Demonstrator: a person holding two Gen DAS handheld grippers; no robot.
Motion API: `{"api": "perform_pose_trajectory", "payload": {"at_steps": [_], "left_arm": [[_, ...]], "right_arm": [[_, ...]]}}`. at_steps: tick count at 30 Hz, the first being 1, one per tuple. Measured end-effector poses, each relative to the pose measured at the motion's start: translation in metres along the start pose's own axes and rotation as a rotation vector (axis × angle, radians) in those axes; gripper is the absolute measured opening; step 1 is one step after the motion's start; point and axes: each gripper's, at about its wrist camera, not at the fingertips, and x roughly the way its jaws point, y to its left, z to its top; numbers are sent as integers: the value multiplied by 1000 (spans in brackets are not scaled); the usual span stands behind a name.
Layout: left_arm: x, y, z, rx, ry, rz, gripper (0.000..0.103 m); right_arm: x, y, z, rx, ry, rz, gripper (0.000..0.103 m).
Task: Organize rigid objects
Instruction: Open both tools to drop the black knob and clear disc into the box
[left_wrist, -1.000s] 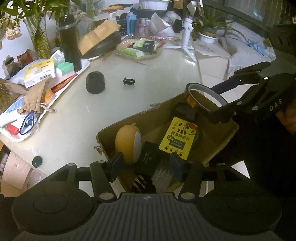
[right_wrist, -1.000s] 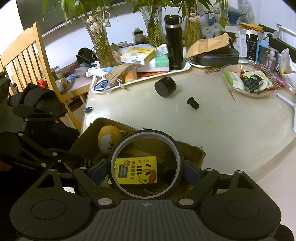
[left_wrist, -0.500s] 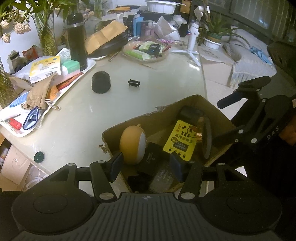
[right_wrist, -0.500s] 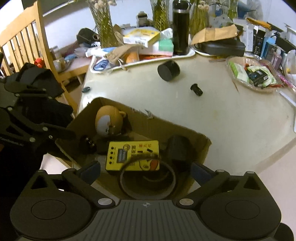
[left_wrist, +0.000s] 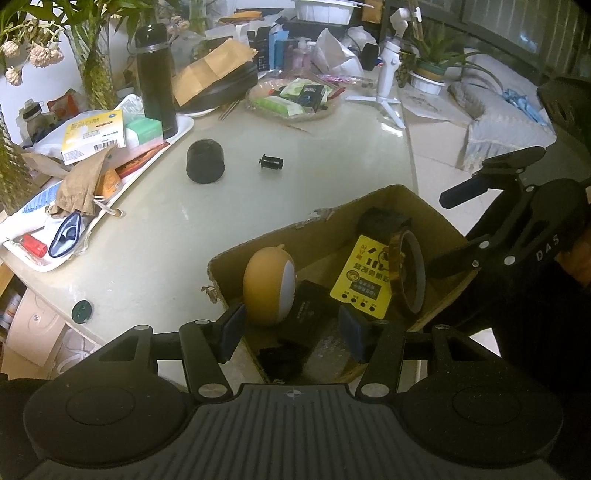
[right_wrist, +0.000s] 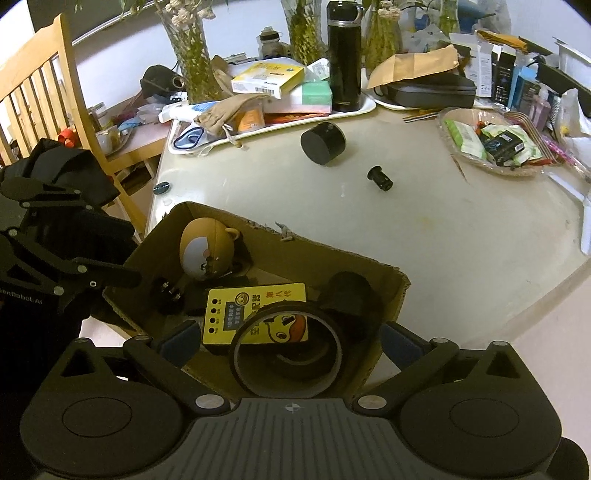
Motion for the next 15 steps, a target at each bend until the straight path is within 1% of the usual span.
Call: {"api": "perform_pose_trajectory", "payload": {"at_steps": [11,15], "left_arm": [[1,2,1,-9,-2,8,54],[2,4,4,-17,-12,11,55]], "right_arm": [[-2,-6,3,38,-39,-5,103],[-3,-10,8,63,-71,-14,103]]}}
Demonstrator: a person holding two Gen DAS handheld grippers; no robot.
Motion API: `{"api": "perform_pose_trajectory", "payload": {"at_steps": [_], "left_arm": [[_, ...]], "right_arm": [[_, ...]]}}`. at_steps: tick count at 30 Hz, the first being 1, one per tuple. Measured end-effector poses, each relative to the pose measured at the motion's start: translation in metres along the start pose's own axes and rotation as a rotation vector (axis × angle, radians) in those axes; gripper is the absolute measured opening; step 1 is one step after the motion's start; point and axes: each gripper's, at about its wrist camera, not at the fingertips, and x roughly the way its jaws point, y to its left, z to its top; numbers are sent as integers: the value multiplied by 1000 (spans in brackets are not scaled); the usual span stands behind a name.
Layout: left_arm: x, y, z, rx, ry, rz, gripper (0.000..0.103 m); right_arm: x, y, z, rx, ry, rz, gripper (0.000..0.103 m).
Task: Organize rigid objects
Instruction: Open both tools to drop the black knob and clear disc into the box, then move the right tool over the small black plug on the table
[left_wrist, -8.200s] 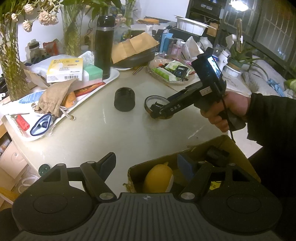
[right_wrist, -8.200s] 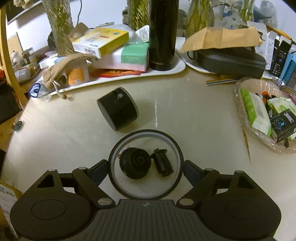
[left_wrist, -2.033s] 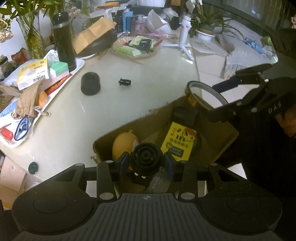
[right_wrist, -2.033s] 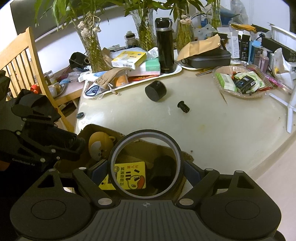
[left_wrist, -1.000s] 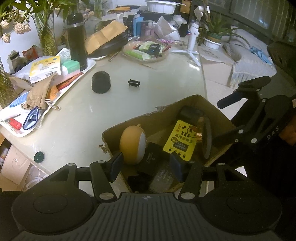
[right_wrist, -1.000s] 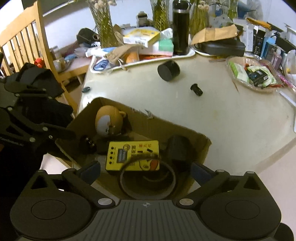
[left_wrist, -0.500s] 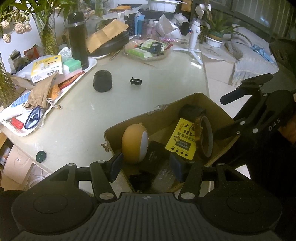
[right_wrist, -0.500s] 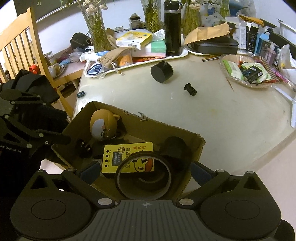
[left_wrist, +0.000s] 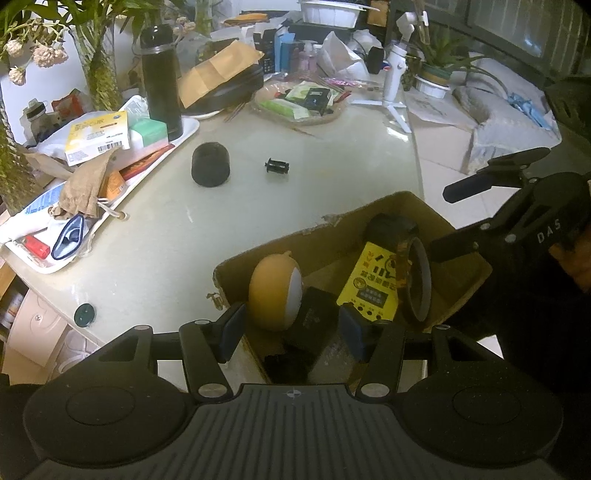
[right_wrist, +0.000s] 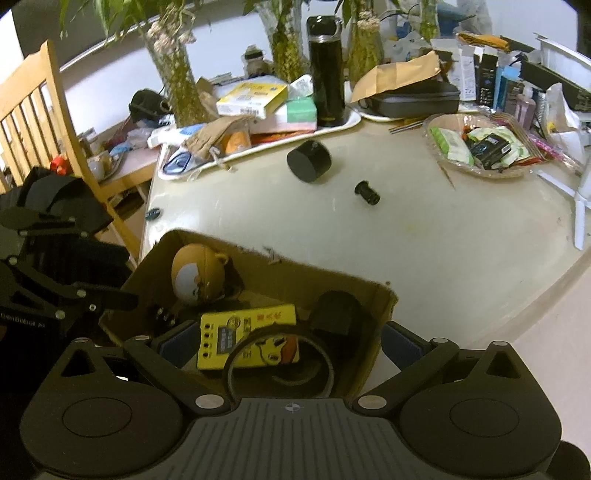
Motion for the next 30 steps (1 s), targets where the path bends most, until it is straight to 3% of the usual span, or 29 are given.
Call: {"api": "perform_pose_trajectory", "payload": {"at_steps": [23,30], "left_arm": [[4,19,53,-14,-115,68,54],[10,24,62,-28,-130,71,54]], "right_arm": [[17,-16,84,-117,-188,-158,103],[34,-25,90,-115,-144,-135,103]]}}
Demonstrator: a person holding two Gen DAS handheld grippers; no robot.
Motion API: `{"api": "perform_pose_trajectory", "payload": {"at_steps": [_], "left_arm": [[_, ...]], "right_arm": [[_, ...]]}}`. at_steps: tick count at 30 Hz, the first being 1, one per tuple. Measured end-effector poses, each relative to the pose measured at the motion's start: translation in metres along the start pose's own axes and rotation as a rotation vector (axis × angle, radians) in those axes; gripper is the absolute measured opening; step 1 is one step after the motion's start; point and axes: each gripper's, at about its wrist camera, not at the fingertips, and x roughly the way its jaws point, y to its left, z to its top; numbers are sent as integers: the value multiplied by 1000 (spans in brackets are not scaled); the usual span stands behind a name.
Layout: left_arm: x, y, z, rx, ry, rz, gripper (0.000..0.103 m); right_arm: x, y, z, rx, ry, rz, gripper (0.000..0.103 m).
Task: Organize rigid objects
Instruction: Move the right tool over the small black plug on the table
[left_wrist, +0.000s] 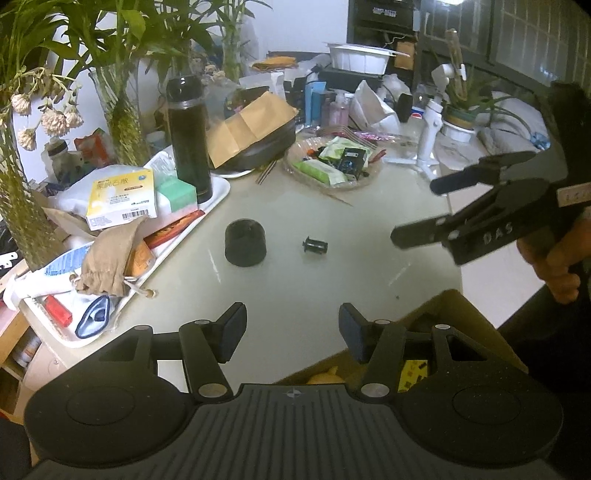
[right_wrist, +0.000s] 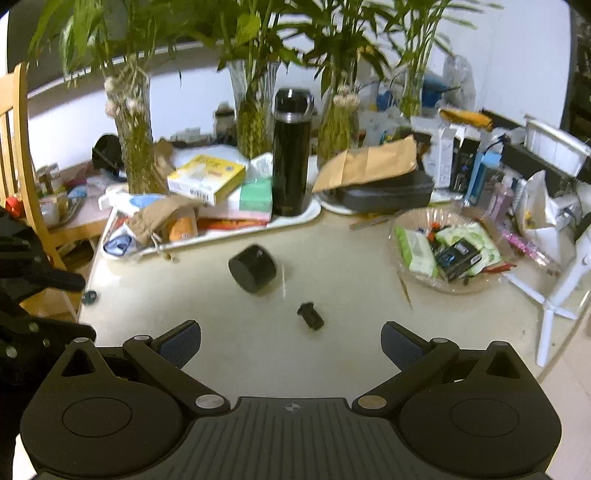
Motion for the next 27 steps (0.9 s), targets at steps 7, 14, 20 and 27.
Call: {"api": "perform_pose_trajectory", "payload": {"at_steps": [7,14,20,27], "left_arm": [[11,8,2,-31,6,5,54],[24,19,13,-54,-1,15,54],[38,28,23,-67,-8,37,54],[49,44,25,-107,-1,58,54]], "right_arm": [[20,-10,-2,-19,46,17,103],[39,-20,6,-18,77,73,103],[56,-20,10,-72,84,76,103],[77,-24,8,-106,92,92,102]]}}
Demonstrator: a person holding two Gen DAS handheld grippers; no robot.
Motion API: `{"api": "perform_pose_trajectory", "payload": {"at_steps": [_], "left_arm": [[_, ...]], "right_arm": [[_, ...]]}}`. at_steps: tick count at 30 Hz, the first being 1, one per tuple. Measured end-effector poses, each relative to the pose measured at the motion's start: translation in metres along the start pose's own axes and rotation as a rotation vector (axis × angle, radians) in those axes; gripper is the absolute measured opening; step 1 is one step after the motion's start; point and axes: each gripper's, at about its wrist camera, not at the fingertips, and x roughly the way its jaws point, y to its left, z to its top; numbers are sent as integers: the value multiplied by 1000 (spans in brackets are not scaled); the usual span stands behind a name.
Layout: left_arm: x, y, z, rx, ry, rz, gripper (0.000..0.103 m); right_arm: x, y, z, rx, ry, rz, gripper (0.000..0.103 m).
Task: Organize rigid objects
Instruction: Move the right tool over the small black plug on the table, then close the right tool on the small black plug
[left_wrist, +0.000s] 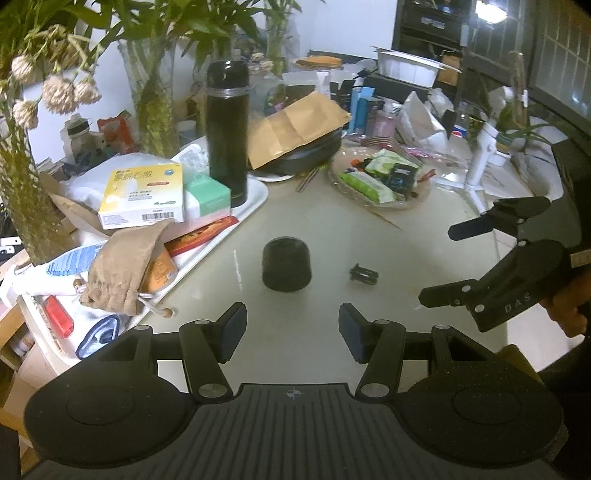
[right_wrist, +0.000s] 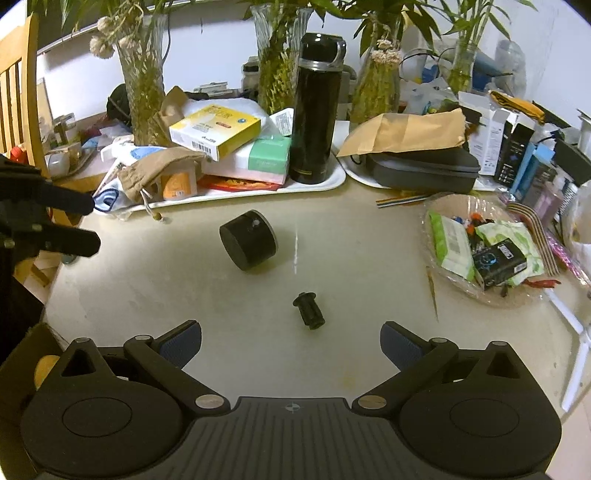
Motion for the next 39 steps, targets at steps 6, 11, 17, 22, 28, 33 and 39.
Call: {"api": "perform_pose_trajectory", "payload": {"at_steps": [6,11,17,22,28,33,39], "left_arm": [[11,11,-7,-34,17,2,54],[17,16,-11,-47,27,-2,54],[23,18,-13,-51,31,-10,54],[28,20,-13,-41,30,-2,54],[32,23,-12,-47,31,-1,54],[33,22,-9,-50,22,-12,54],[38,21,-4,-48,24,-12,54]], "right_arm": [[24,-9,-3,27,14,7,93],[45,-9,-4,2,35,10,78],[65,-12,0,-1,34,15,62],[83,-12,1,-30,46,10,48],[100,-13,1,-47,57,-8,35],[105,-12,0,-40,66,5,25],[100,-11,1,-43,92,13,20]]}}
